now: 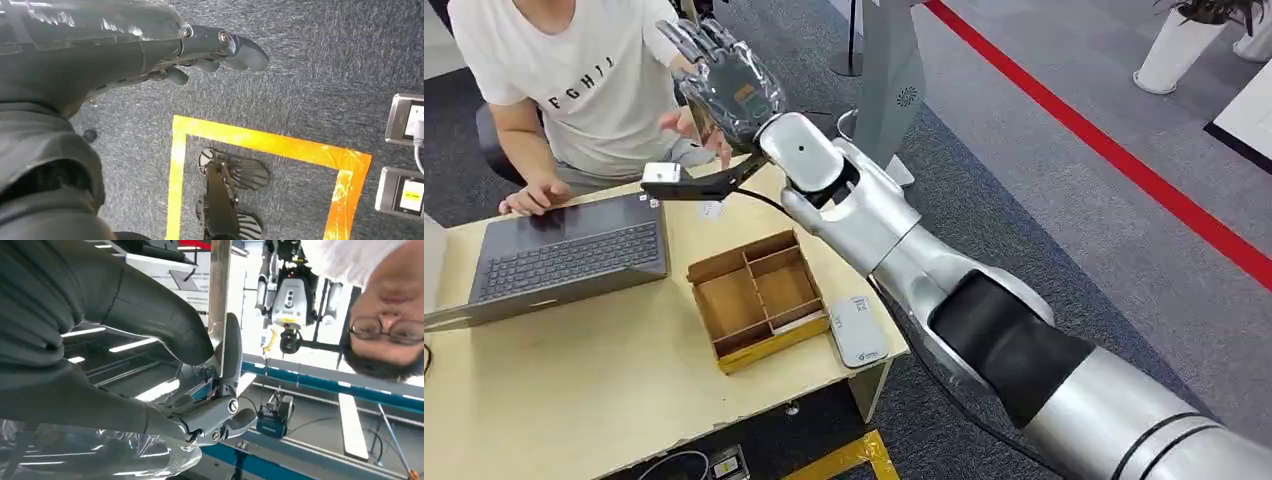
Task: Pass the card to the sensor for recognition and then transmit it.
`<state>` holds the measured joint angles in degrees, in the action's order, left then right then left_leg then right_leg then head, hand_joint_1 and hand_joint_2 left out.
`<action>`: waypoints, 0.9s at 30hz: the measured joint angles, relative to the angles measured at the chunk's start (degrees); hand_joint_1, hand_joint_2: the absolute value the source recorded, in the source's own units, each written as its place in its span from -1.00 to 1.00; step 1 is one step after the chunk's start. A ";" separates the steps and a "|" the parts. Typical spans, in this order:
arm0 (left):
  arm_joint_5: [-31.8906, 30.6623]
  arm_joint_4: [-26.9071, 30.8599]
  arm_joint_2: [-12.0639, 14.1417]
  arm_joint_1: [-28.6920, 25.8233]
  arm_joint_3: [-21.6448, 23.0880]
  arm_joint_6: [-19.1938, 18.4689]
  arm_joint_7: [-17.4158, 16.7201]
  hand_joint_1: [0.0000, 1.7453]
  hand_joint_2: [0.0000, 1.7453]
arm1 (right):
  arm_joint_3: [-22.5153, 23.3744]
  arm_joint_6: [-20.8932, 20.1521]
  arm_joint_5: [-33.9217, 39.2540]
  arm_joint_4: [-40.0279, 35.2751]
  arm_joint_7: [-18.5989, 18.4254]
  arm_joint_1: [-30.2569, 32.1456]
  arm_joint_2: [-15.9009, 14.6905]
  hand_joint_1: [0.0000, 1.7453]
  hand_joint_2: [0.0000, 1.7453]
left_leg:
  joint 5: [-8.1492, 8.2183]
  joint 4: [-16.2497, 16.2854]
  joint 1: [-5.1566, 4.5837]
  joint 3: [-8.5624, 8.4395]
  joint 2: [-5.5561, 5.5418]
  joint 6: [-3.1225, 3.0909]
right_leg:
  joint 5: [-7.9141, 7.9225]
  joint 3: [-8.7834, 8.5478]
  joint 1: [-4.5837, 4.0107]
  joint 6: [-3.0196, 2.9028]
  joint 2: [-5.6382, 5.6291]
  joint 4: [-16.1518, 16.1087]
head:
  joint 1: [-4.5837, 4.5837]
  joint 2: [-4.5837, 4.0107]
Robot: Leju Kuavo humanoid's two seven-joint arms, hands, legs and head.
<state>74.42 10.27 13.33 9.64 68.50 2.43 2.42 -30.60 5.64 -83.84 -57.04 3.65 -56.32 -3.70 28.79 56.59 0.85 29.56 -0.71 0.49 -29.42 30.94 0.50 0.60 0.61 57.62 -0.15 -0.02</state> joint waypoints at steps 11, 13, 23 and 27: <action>-0.26 0.00 0.31 -0.06 1.25 -0.48 0.24 -1.00 -1.00 | -2.17 2.08 -0.74 20.73 -1.33 -7.06 1.40 0.48 1.00 | 0.00 0.01 -0.01 0.01 -0.04 0.00 | 0.00 0.03 0.00 0.00 0.02 -0.01 | 0.02 0.02; -0.26 0.00 0.31 -0.06 1.57 -0.48 0.24 -1.00 -1.00 | -2.30 2.23 -0.64 21.80 -1.55 -7.09 1.40 -1.00 -1.00 | 0.00 0.01 -0.01 0.01 -0.04 0.00 | 0.00 0.03 0.00 0.00 0.01 -0.01 | 0.02 0.00; -0.11 0.00 0.31 -0.07 2.21 -0.70 0.22 -1.00 -1.00 | -2.54 4.22 1.03 26.41 -0.90 -7.93 1.68 -1.00 -1.00 | 0.00 0.02 -0.01 0.01 -0.03 0.00 | 0.00 0.06 0.00 0.00 -0.02 -0.01 | 0.02 0.00; -0.11 0.00 0.31 -0.07 2.23 -0.79 0.22 -1.00 -1.00 | -2.43 5.45 1.42 27.11 -1.27 -8.21 1.53 -1.00 -1.00 | 0.00 0.03 -0.01 -0.01 -0.02 0.00 | 0.00 0.10 0.00 0.00 -0.03 -0.02 | 0.02 0.00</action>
<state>74.31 10.27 13.64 9.57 70.73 1.64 2.64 -33.03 11.08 -82.42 -29.92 2.38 -64.53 -2.16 28.79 56.62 0.84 29.54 -0.74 0.49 -29.42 31.04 0.50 0.60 0.58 57.60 -0.13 -0.02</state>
